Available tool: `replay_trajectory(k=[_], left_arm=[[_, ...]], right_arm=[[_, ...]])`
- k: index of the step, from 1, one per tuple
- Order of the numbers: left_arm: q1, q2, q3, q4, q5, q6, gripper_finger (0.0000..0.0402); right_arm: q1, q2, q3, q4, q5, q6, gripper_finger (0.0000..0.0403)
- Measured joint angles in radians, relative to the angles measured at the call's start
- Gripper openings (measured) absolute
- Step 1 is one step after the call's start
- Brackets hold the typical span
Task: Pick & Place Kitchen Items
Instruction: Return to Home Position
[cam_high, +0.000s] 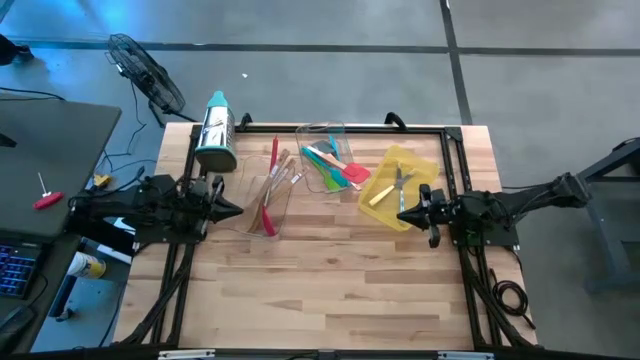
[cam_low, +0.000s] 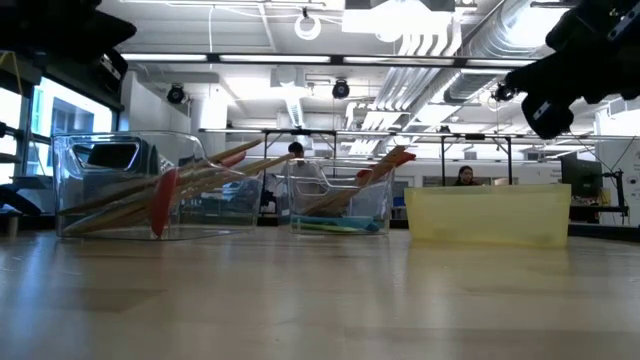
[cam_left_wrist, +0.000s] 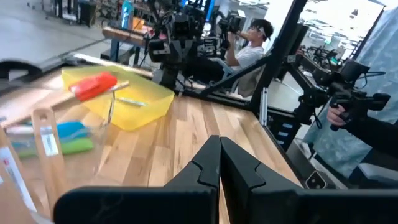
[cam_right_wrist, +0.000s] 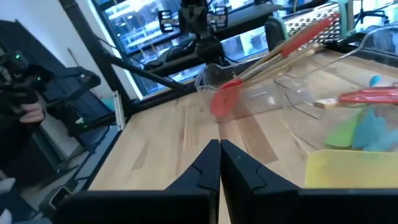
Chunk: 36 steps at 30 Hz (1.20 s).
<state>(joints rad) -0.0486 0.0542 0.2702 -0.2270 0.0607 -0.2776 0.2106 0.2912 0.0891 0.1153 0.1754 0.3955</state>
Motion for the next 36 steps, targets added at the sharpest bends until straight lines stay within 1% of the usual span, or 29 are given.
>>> replay_trajectory(k=[4, 8, 13, 19, 22, 24, 28, 32, 36], left_arm=[[0.0, 0.0, -0.033, 0.017, 0.009, -0.024, 0.0], [0.001, 0.0, -0.039, 0.053, 0.064, -0.052, 0.0], [0.001, 0.0, -0.039, 0.054, 0.073, -0.068, 0.0], [0.001, 0.0, -0.039, 0.053, 0.074, -0.072, 0.0], [0.0, 0.0, -0.039, 0.053, 0.074, -0.072, 0.0], [0.001, 0.0, -0.039, 0.053, 0.074, -0.072, 0.0], [0.001, 0.0, -0.039, 0.053, 0.074, -0.091, 0.0], [0.001, 0.0, -0.039, 0.053, 0.074, -0.098, 0.0], [0.001, 0.0, -0.039, 0.066, 0.072, -0.098, 0.0]], right_arm=[[-0.016, -0.001, -0.074, 0.104, -0.003, -0.007, 0.0002], [-0.012, 0.003, -0.08, 0.119, 0.007, -0.04, 0.0002], [-0.01, -0.005, -0.08, 0.121, 0.005, -0.059, 0.0002], [0.013, -0.063, -0.08, -0.032, -0.011, -0.003, 0.0002], [0.019, -0.108, -0.08, -0.064, 0.0, -0.009, 0.0002], [0.019, -0.131, -0.069, -0.099, 0.001, -0.044, 0.0002], [0.019, -0.192, -0.034, -0.202, 0.059, -0.068, 0.0002], [0.019, -0.235, -0.012, -0.288, 0.063, -0.111, 0.0002], [0.019, -0.275, 0.019, -0.429, 0.106, -0.091, 0.0002]])
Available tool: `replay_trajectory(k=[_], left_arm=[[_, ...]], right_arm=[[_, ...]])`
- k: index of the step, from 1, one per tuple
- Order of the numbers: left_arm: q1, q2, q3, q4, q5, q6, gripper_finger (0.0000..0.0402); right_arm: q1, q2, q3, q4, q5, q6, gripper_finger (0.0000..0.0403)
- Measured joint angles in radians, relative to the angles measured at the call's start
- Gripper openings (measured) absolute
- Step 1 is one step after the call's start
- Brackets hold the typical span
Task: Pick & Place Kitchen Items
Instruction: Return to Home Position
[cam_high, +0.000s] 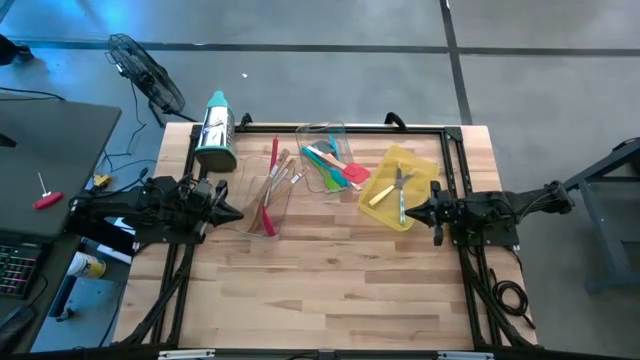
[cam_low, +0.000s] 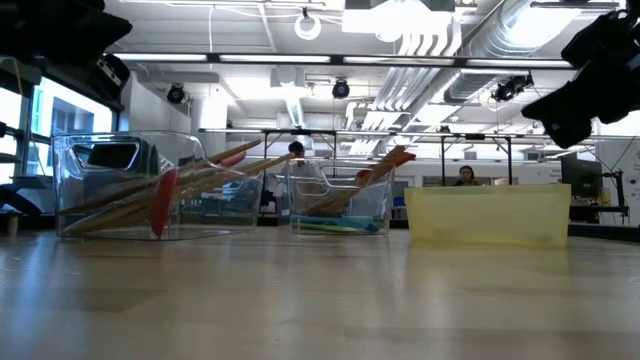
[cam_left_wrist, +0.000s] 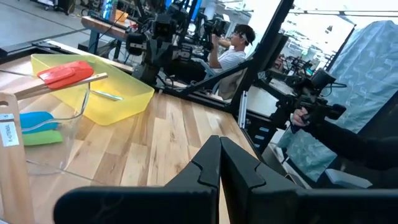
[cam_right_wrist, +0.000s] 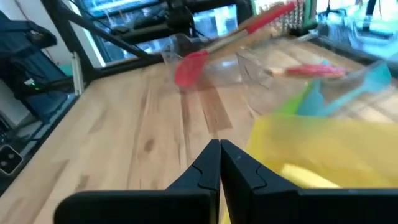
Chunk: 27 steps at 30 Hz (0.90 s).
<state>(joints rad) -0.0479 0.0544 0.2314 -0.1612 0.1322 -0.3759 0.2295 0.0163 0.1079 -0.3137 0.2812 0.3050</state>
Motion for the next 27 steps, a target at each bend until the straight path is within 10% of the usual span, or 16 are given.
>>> replay_trajectory(k=[27], left_arm=[[0.0, 0.0, 0.0, -0.002, 0.001, 0.004, 0.0]], right_arm=[[0.0, 0.004, -0.1, 0.382, -0.022, -0.086, 0.0003]])
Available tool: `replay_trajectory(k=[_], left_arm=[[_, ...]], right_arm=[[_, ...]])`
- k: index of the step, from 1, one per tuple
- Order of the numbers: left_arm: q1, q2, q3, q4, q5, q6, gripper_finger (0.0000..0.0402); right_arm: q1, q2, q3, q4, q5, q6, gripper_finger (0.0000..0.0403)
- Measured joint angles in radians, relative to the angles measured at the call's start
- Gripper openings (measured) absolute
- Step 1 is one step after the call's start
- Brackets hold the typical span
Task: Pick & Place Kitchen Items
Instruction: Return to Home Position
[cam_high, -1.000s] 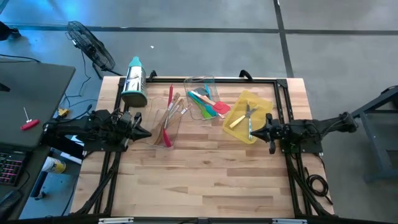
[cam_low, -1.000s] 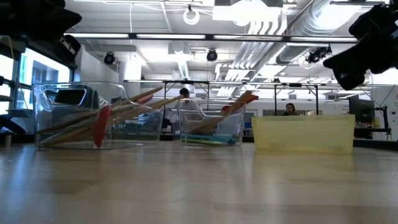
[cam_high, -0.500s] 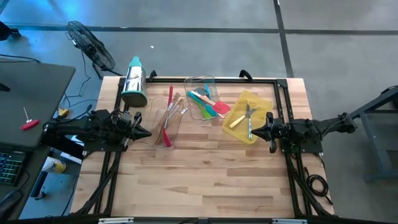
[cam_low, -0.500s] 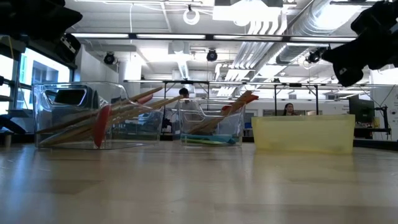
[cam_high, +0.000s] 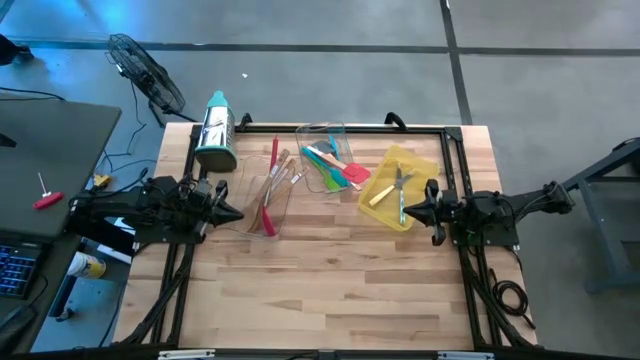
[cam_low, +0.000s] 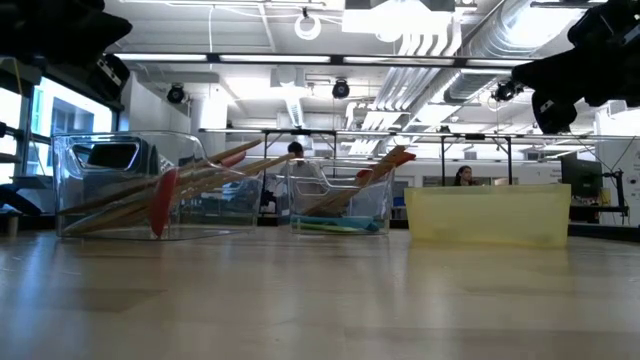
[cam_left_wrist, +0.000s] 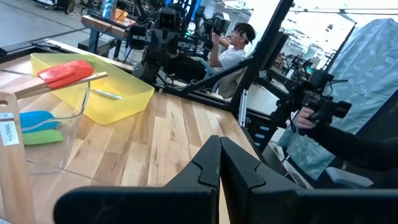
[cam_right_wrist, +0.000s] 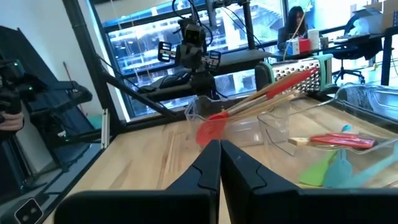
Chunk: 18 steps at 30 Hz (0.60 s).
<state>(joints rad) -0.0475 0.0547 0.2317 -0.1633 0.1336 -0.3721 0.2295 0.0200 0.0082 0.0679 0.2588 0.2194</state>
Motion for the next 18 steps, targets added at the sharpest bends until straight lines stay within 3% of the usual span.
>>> replay_trajectory(k=[7, 14, 18], left_arm=[[0.0, 0.0, 0.0, -0.035, 0.01, 0.012, 0.0], [0.0, 0.0, 0.0, -0.048, 0.199, 0.213, 0.0], [0.0, 0.0, 0.0, -0.042, 0.169, 0.219, 0.0]], right_arm=[[0.0, 0.003, 0.0, -0.006, -0.001, 0.011, 0.0003], [0.0, 0.003, 0.0, -0.008, -0.001, -0.012, 0.0003], [0.0, 0.003, -0.001, -0.009, 0.0, -0.012, 0.0004]])
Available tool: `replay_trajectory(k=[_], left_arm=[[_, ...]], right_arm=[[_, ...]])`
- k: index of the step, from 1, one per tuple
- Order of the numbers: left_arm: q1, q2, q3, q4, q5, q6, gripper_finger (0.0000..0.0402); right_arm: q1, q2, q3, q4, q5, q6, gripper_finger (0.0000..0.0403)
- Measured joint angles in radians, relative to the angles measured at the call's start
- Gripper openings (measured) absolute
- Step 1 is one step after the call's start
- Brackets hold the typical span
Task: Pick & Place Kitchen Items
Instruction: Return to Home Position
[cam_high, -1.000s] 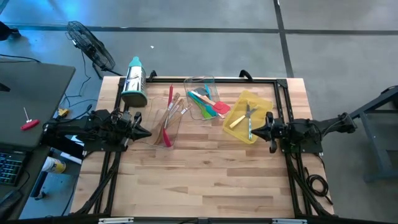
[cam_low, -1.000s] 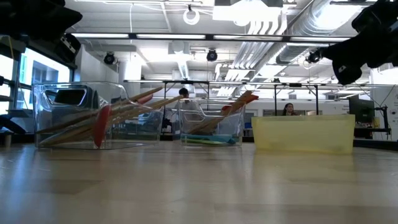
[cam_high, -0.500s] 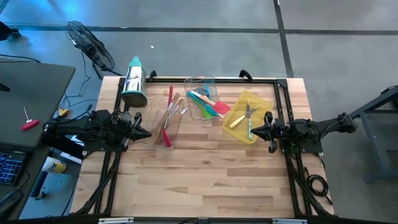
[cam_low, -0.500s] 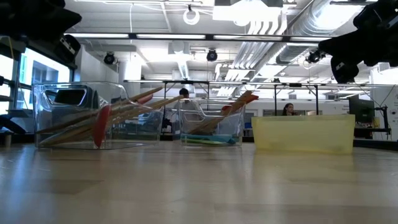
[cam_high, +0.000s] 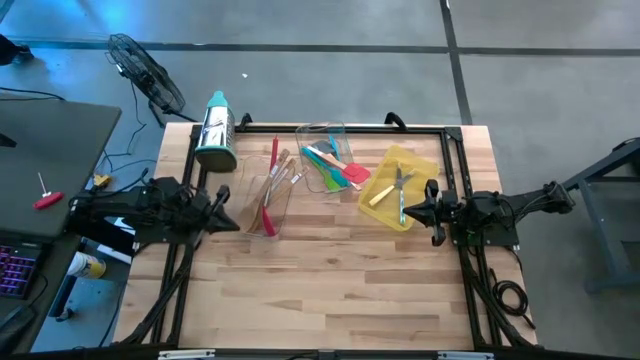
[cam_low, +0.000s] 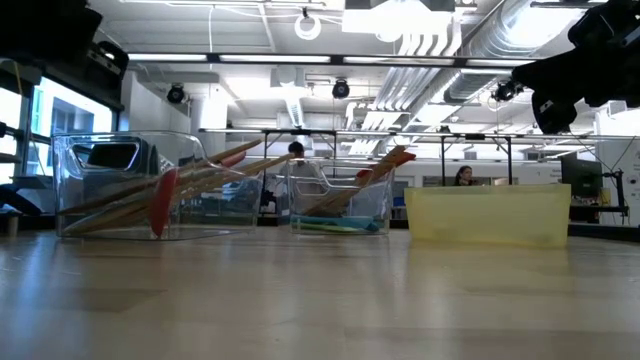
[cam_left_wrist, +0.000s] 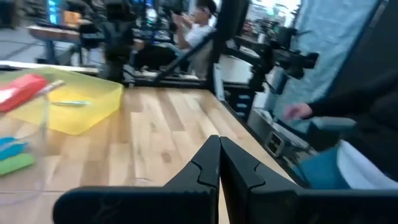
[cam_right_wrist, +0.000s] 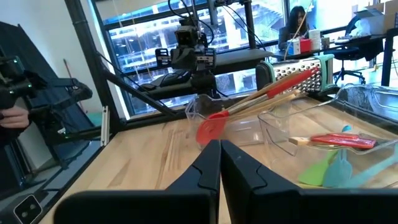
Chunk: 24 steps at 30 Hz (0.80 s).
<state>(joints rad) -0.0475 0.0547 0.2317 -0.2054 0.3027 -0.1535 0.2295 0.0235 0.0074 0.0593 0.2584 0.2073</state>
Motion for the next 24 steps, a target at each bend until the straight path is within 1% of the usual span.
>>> replay_trajectory(k=[2, 7, 12, 15, 17, 24], left_arm=[[0.0, 0.0, -0.01, 0.045, -0.05, -0.006, 0.0], [0.0, 0.0, -0.102, 0.192, -0.144, -0.034, 0.0], [0.0, -0.001, -0.186, 0.24, -0.244, -0.078, 0.0], [0.0, 0.0, -0.214, 0.283, -0.321, -0.087, 0.0], [0.0, 0.001, -0.214, 0.26, -0.381, -0.086, 0.0], [0.001, 0.001, -0.216, 0.246, -0.477, -0.007, 0.0]], right_arm=[[0.0, 0.0, 0.0, 0.0, 0.0, 0.0, 0.0004], [0.0, 0.0, 0.0, -0.001, 0.0, 0.0, 0.0003], [0.0, 0.0, 0.0, -0.001, 0.0, 0.0, 0.0005], [0.0, 0.0, 0.0, -0.001, 0.0, 0.0, 0.0003], [0.0, 0.0, -0.001, -0.001, 0.0, 0.0, 0.0004], [0.0, 0.0, -0.001, 0.0, 0.0, 0.0, 0.0003]])
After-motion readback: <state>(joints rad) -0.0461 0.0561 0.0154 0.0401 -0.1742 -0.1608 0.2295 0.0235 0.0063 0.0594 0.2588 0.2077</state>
